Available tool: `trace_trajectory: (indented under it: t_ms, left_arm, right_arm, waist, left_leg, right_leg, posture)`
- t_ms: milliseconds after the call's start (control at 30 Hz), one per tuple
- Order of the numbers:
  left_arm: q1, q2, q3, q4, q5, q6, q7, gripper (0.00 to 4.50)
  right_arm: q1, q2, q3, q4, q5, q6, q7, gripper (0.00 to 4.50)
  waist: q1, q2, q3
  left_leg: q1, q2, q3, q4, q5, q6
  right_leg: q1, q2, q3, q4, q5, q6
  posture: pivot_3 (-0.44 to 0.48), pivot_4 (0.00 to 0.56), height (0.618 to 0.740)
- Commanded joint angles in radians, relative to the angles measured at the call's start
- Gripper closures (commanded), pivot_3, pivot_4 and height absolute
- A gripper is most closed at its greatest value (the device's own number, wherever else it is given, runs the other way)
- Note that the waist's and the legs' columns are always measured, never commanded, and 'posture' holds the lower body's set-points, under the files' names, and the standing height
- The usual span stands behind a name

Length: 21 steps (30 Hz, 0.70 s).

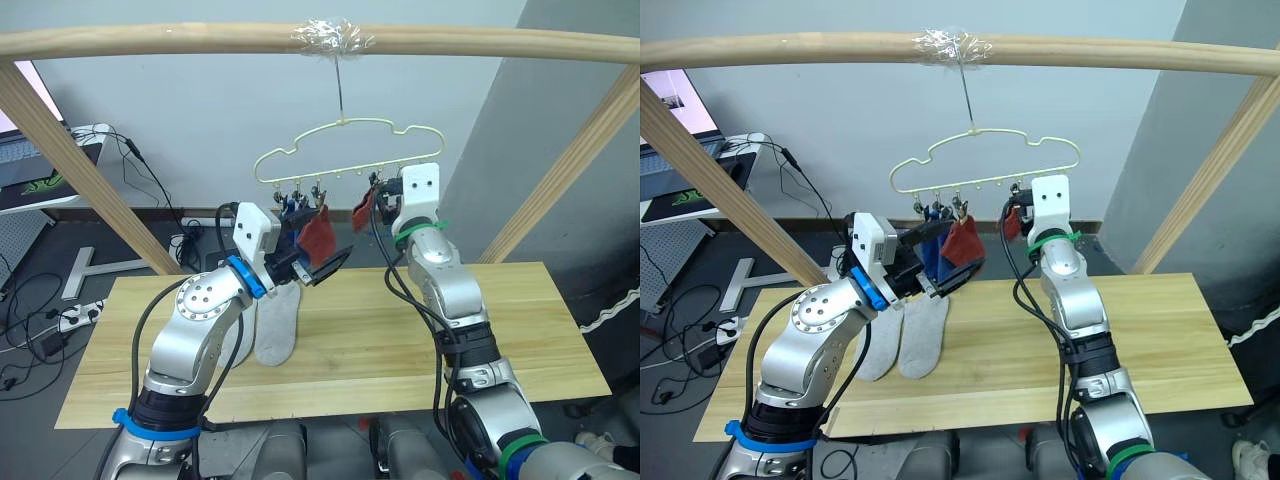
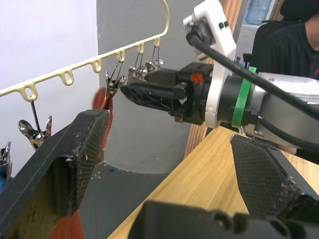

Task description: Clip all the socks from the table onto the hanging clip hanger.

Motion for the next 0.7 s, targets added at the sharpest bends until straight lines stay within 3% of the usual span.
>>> trace_trajectory:
  t_ms: [33,67,700]
  left_arm:
    - [-0.018,-0.003,0.012,-0.030,-0.012,-0.017,0.006,0.05]
    - [-0.018,-0.003,0.012,-0.031,-0.012,-0.017,0.006,0.05]
    - [-0.055,-0.006,0.026,-0.054,-0.055,0.006,0.014,0.05]
  right_arm:
    - [-0.022,0.003,-0.011,-0.013,0.000,-0.026,0.000,2.65]
    - [-0.023,0.002,-0.012,-0.011,0.000,-0.026,0.001,2.93]
    - [-0.083,0.002,-0.020,0.064,0.003,-0.071,0.009,2.93]
  waist:
    - [0.000,0.000,0.000]
    - [0.000,0.000,0.000]
    - [0.000,0.000,0.000]
  left_leg:
    - [0.000,0.000,0.000,0.000,0.000,0.000]
    - [0.000,0.000,0.000,0.000,0.000,0.000]
    - [0.000,0.000,0.000,0.000,0.000,0.000]
  right_leg:
    - [0.000,0.000,0.000,0.000,0.000,0.000]
    - [0.000,0.000,0.000,0.000,0.000,0.000]
    - [0.000,0.000,0.000,0.000,0.000,0.000]
  posture:
    - [0.196,0.168,0.740]
    - [0.196,0.168,0.740]
    - [0.205,0.170,0.740]
